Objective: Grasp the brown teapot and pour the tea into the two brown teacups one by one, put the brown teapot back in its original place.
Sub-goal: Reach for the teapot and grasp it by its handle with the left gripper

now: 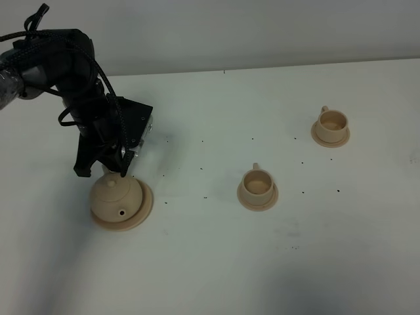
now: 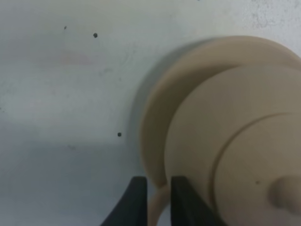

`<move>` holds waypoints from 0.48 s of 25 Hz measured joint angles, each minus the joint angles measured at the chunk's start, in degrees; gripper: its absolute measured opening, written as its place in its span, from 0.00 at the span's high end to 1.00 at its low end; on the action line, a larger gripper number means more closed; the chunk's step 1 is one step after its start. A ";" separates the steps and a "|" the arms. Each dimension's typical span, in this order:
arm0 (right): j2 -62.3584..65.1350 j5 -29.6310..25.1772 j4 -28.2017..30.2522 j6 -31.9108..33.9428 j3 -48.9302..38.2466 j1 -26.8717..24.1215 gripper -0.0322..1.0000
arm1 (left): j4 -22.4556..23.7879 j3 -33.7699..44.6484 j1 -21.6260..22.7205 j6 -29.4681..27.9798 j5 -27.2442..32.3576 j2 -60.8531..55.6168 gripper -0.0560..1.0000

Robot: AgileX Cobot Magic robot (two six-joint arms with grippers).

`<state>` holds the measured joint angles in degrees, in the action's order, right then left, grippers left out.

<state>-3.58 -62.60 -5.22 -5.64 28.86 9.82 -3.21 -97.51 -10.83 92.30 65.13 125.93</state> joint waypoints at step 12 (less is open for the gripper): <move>0.00 0.00 0.00 0.00 0.00 0.00 0.74 | 0.62 0.00 0.00 -4.57 0.22 0.00 0.80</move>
<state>-3.58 -62.60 -5.22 -5.64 28.86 9.82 -2.60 -97.51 -10.83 87.73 65.36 125.93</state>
